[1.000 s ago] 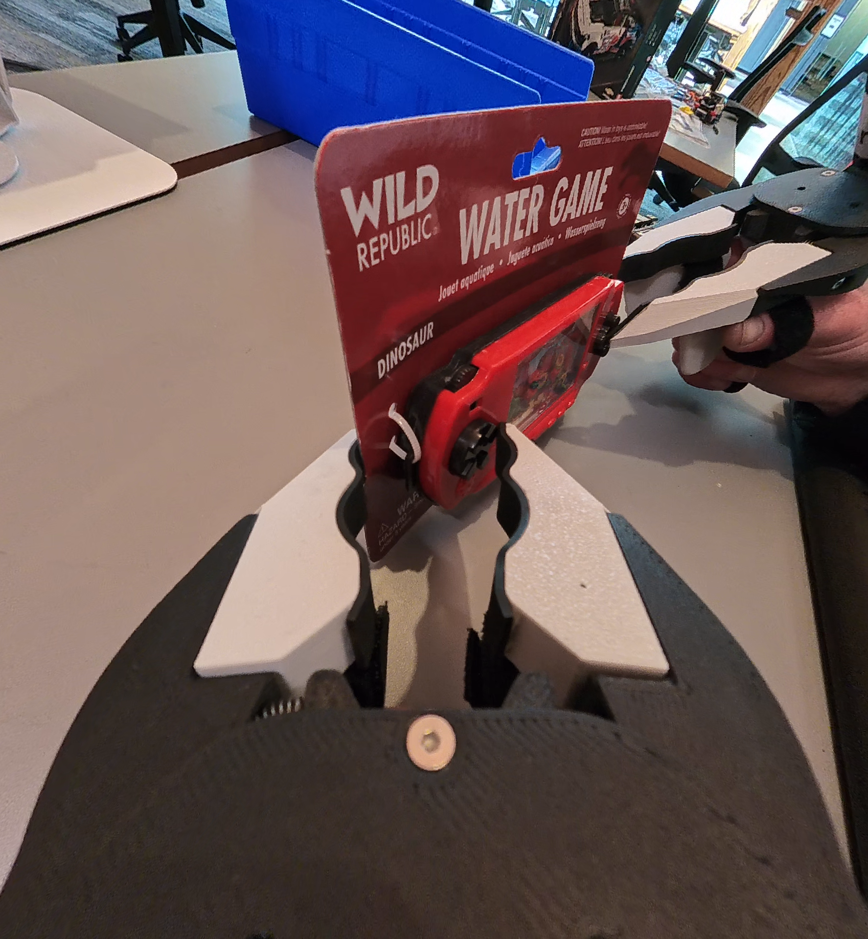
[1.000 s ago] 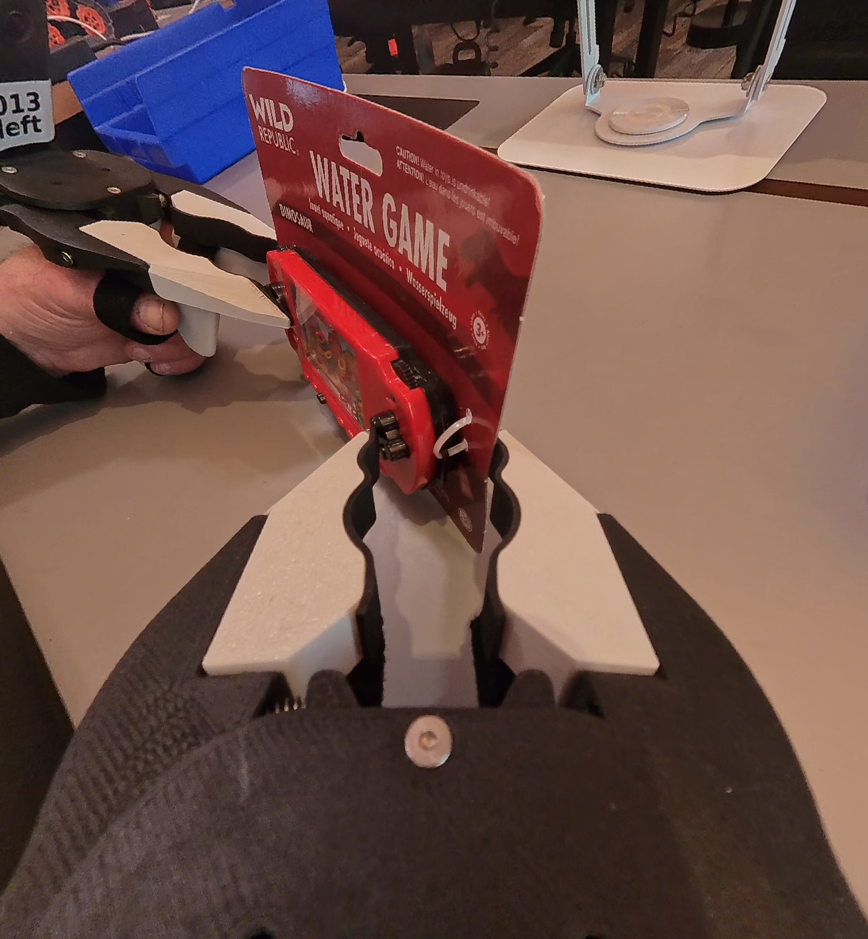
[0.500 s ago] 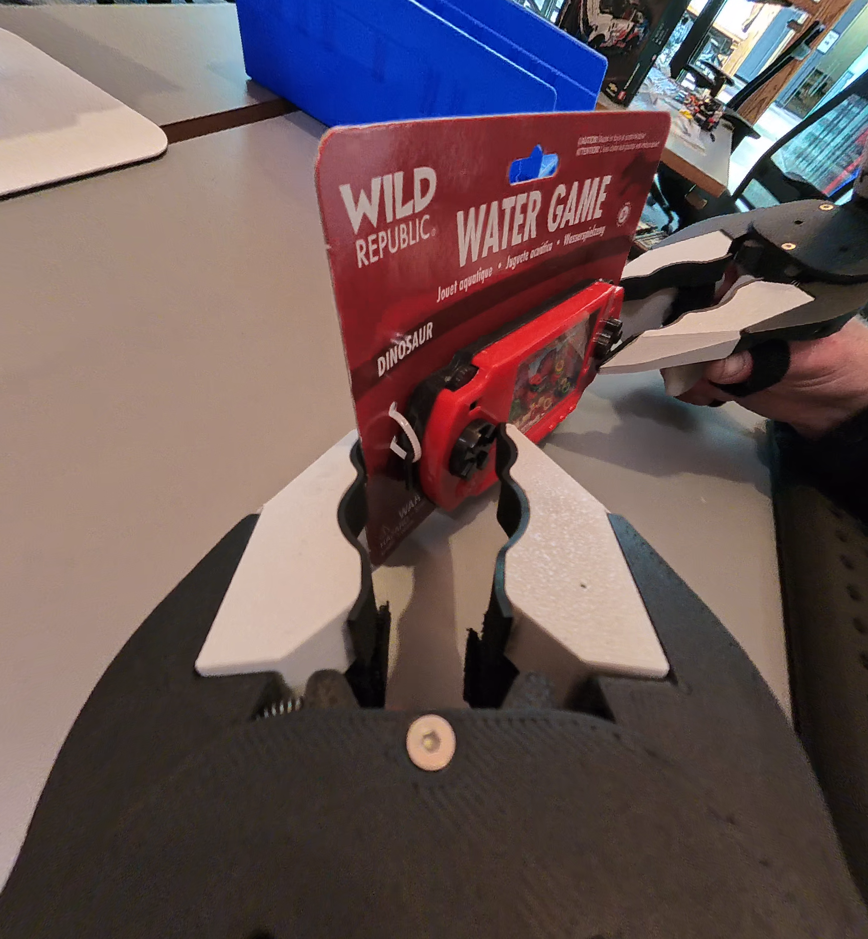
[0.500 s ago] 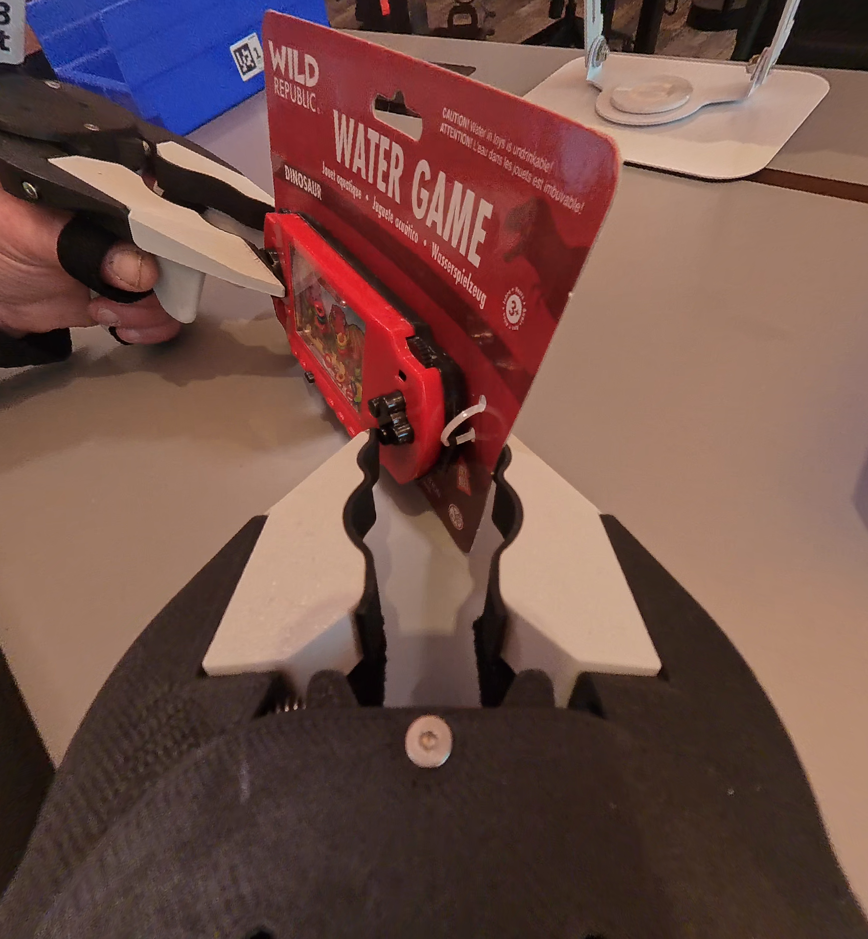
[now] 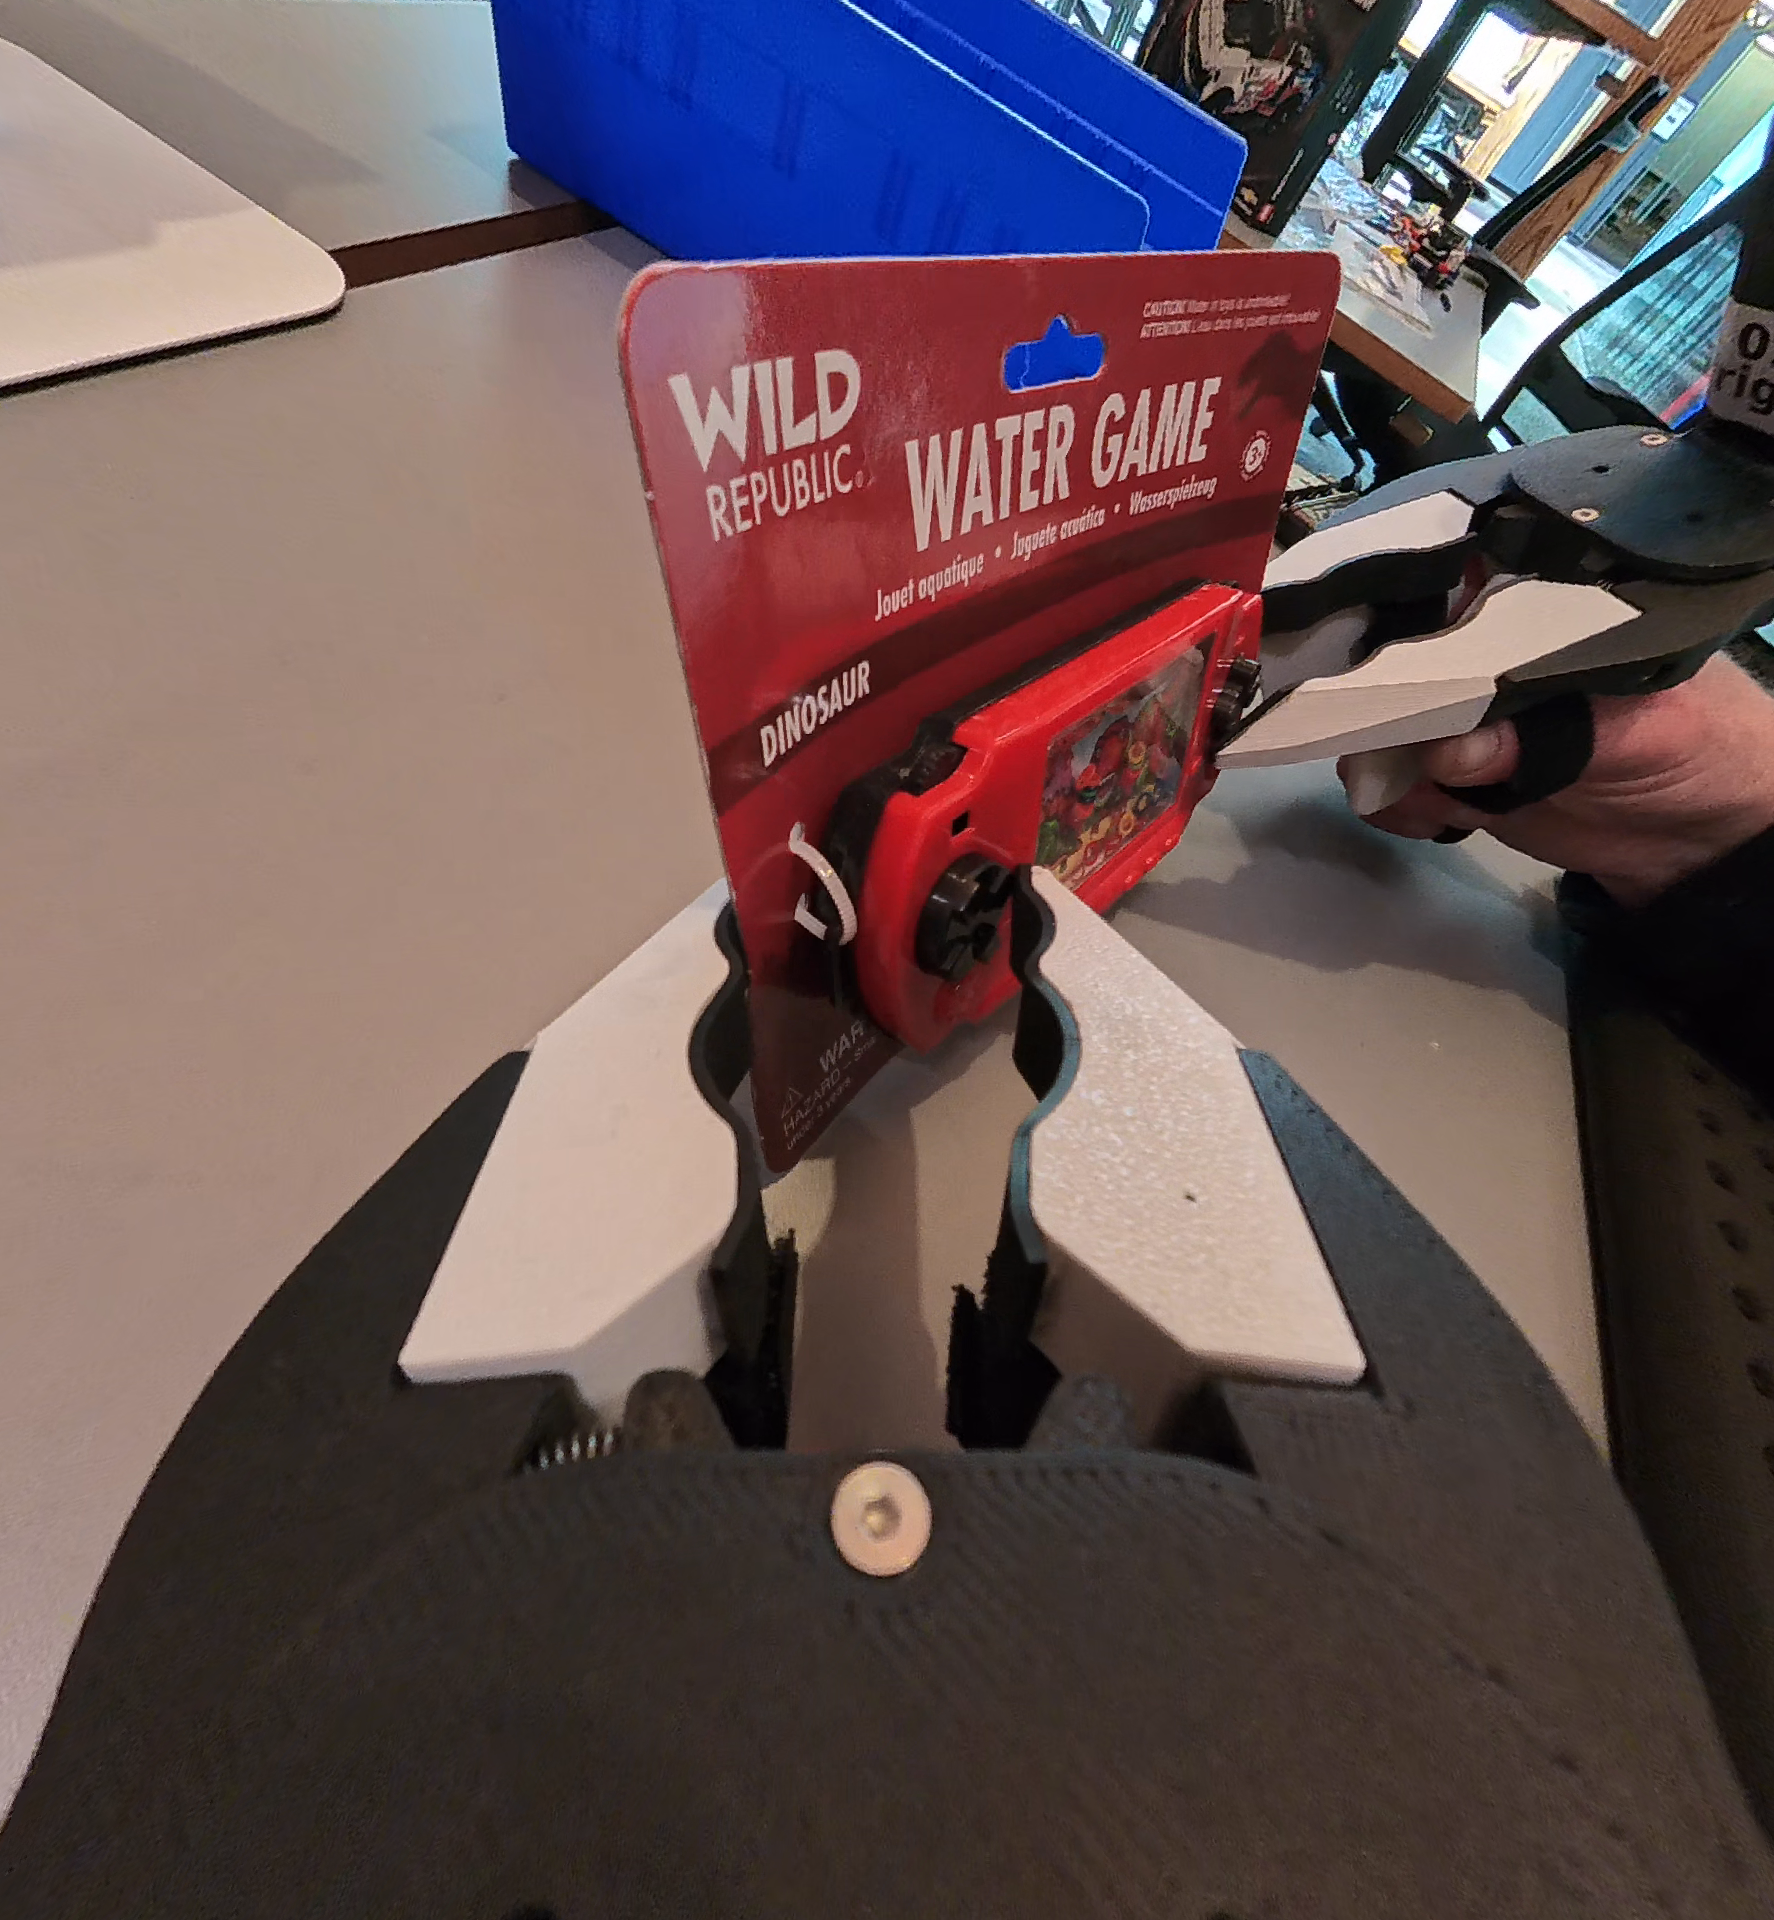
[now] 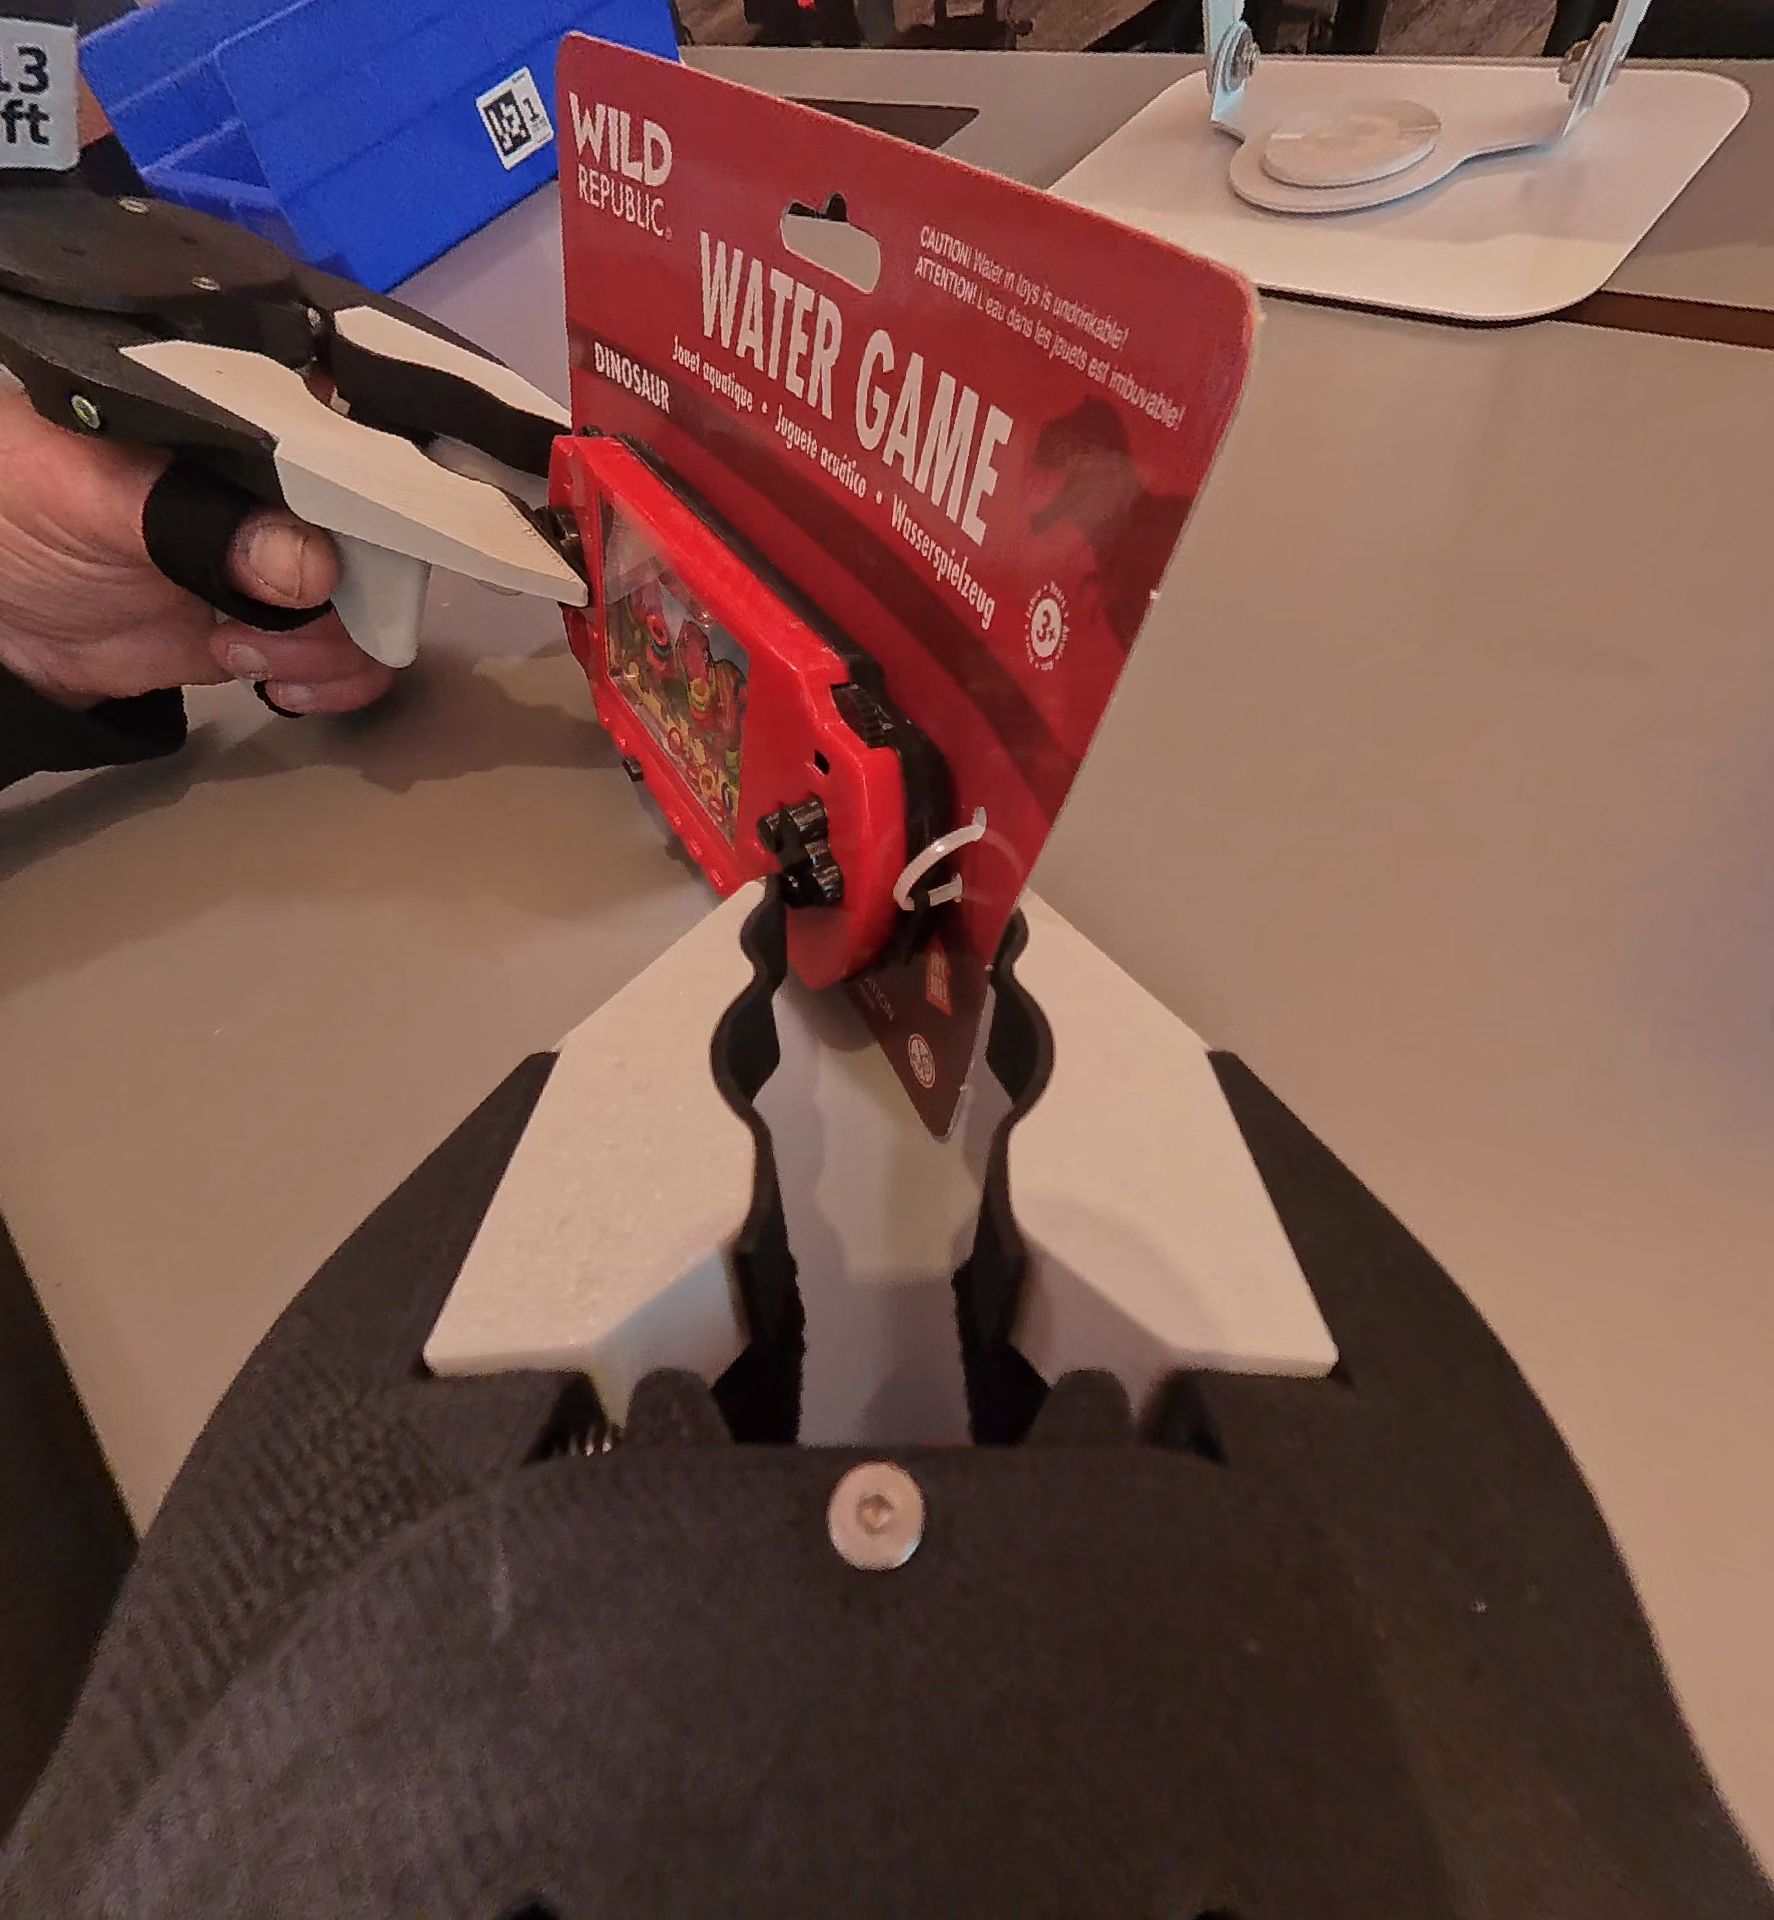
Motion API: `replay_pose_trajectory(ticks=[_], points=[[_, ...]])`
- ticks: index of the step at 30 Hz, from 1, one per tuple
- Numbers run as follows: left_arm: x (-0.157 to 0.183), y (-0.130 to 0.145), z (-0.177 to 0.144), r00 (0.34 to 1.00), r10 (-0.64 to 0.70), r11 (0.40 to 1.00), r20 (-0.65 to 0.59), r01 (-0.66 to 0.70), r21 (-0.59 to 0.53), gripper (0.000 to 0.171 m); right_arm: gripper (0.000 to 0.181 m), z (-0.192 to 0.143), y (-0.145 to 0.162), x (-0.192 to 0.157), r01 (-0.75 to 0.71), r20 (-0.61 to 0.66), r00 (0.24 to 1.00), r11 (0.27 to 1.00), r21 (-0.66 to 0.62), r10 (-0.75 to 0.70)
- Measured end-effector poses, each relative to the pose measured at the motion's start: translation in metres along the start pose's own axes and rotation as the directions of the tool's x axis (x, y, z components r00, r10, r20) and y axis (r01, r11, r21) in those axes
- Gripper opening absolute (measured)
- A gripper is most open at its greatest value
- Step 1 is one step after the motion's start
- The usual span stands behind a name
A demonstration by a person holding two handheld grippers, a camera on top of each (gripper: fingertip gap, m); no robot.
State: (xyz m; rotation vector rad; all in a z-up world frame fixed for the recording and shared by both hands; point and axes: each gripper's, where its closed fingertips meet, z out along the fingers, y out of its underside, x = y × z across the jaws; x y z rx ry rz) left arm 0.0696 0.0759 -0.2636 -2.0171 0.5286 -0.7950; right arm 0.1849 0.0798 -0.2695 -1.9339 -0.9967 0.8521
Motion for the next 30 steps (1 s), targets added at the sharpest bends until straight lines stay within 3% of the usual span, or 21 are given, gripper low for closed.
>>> replay_pose_trajectory(ticks=[5, 9, 24, 30], points=[[0.0001, -0.0002, -0.0001, 1.000, -0.002, 1.000, -0.001, 0.002, 0.004, 0.046, 0.037, 0.0001, -0.0005, -0.0009, -0.015, 0.009, 1.000, 1.000, 0.009, 0.014], [0.0010, 0.0010, 0.0009, 1.000, -0.001, 1.000, -0.003, 0.001, 0.001, 0.047, 0.050, 0.0014, 0.0001, -0.0009, -0.018, 0.007, 1.000, 1.000, 0.012, 0.018], [0.0010, 0.0009, 0.0014, 1.000, -0.005, 1.000, -0.010, 0.005, 0.005, 0.047, 0.038, 0.0000, 0.0003, -0.0003, -0.020, 0.019, 1.000, 1.000, 0.015, 0.020], [0.0010, 0.0009, 0.0014, 1.000, -0.006, 1.000, -0.010, 0.006, 0.005, 0.048, 0.042, 0.0004, 0.0003, 0.0000, -0.018, 0.019, 1.000, 1.000, 0.017, 0.018]])
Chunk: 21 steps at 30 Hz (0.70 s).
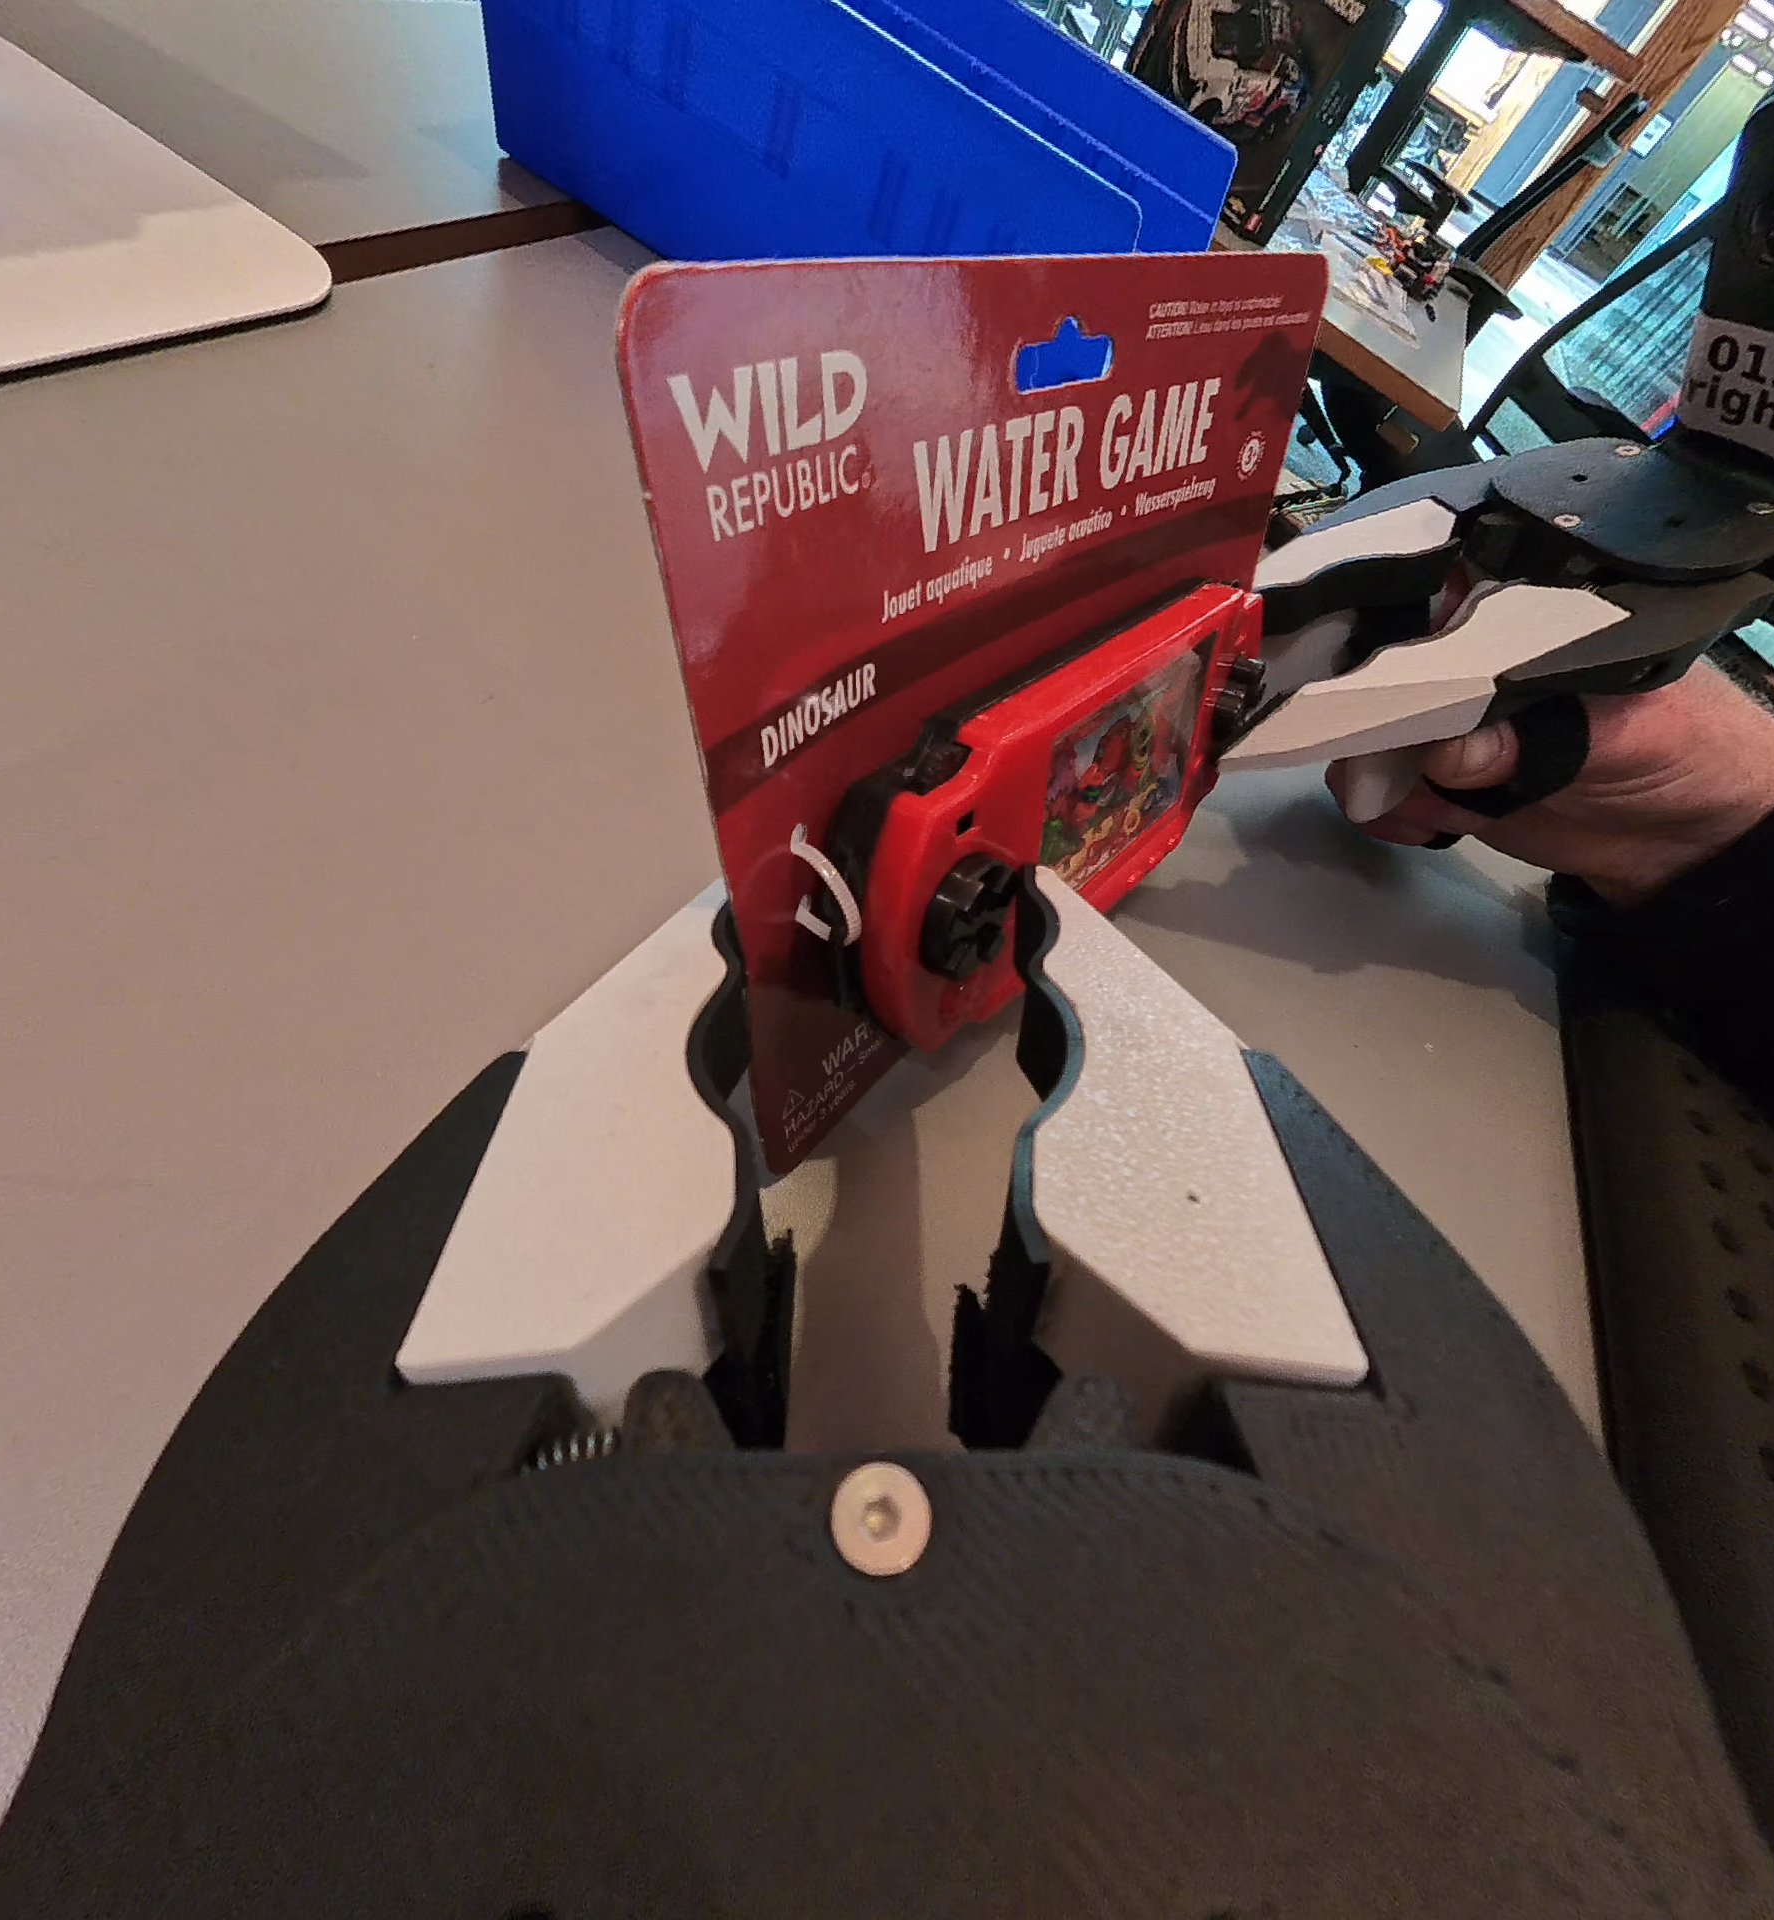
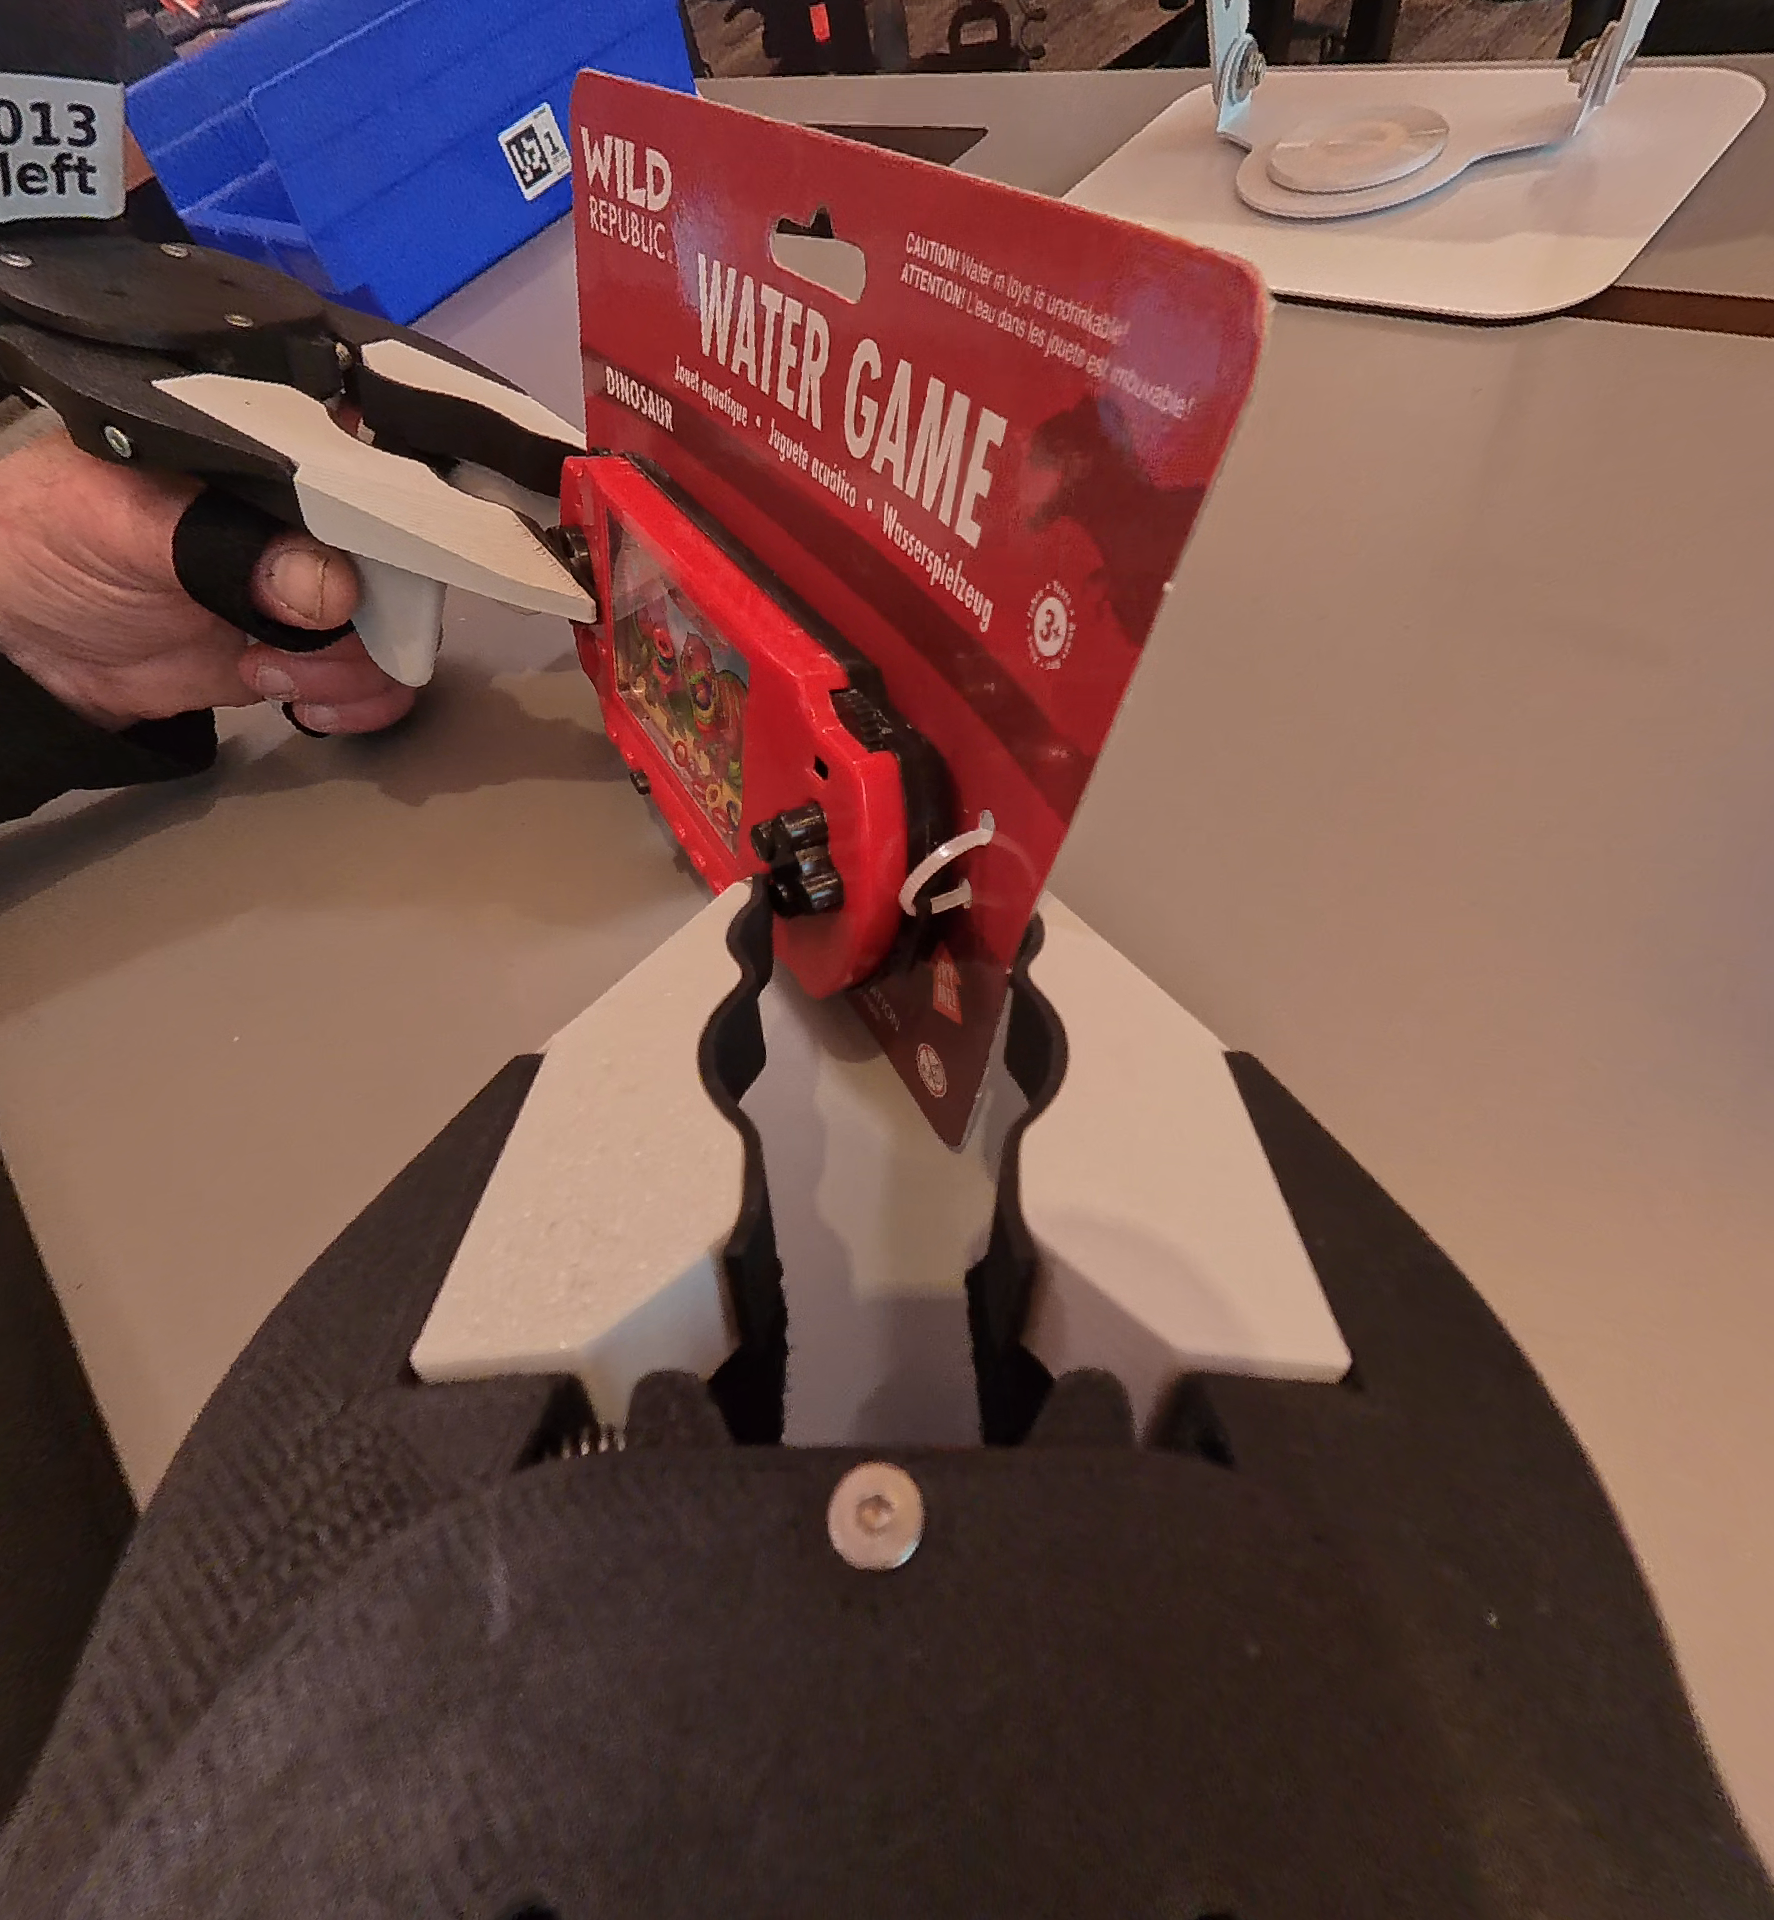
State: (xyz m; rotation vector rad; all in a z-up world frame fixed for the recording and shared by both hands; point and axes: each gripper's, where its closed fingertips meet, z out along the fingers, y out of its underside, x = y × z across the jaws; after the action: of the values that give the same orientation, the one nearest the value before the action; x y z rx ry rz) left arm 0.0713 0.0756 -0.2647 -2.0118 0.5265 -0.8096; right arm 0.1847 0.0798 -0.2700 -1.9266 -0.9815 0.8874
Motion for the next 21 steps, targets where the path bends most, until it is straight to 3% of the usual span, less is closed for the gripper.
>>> replay_pose_trajectory(ticks=[2, 6, 15, 21], points=[[0.0000, 0.0003, 0.0002, 1.000, 0.001, 1.000, 0.001, -0.001, -0.002, 0.048, 0.048, 0.0011, 0.0005, -0.0001, 0.001, -0.002, 1.000, 1.000, -0.004, -0.001], [-0.0001, 0.0004, 0.0003, 1.000, -0.002, 1.000, -0.001, 0.002, -0.001, 0.048, 0.038, 0.0005, 0.0007, 0.0004, -0.001, 0.000, 1.000, 1.000, -0.010, 0.001], [0.0002, 0.0004, 0.0004, 1.000, 0.002, 1.000, 0.002, -0.002, -0.002, 0.048, 0.037, 0.0005, 0.0011, 0.0004, -0.003, -0.001, 1.000, 1.000, -0.016, 0.003], [0.0015, 0.0007, 0.0001, 1.000, 0.003, 1.000, -0.004, -0.003, -0.003, 0.048, 0.044, -0.0023, 0.0002, -0.0046, -0.010, 0.037, 0.999, 1.000, 0.006, 0.010]])
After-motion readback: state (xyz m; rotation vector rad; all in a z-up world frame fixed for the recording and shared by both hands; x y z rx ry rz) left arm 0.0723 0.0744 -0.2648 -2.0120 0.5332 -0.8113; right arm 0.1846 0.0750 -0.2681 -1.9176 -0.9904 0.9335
